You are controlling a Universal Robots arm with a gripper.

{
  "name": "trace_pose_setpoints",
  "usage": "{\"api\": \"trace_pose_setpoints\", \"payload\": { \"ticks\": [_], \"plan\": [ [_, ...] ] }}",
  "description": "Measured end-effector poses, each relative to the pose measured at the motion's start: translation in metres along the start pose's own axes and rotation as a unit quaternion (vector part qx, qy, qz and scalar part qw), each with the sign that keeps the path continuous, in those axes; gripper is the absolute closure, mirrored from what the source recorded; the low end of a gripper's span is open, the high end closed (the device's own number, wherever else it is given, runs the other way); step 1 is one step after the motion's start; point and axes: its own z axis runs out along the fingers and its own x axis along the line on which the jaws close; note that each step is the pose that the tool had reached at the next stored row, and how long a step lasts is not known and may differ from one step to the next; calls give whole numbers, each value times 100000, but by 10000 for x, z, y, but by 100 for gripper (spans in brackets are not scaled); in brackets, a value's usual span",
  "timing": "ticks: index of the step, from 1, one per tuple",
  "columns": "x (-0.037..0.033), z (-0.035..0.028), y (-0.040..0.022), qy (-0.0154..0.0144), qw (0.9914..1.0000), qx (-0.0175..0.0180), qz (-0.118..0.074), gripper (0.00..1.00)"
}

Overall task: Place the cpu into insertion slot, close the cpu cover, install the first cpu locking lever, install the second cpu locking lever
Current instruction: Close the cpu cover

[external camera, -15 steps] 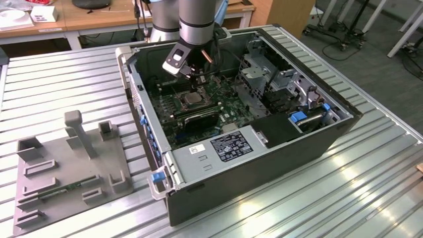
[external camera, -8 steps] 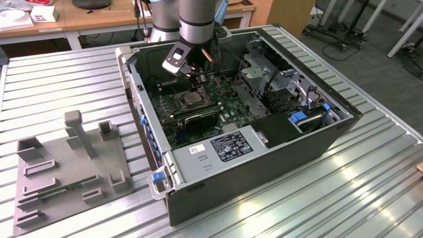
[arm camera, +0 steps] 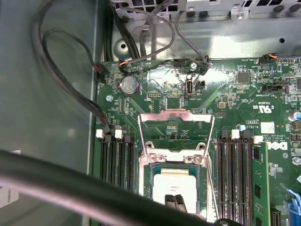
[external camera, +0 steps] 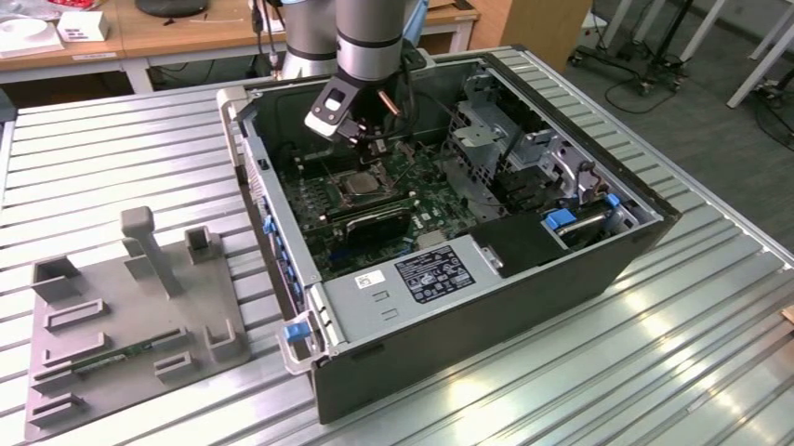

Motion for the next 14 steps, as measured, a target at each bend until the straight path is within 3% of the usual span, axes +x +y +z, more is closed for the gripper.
{"api": "trace_pose_setpoints", "payload": {
  "ticks": [14],
  "plan": [
    [2,-27,1,6,100000,-1,0,90]
  ]
}}
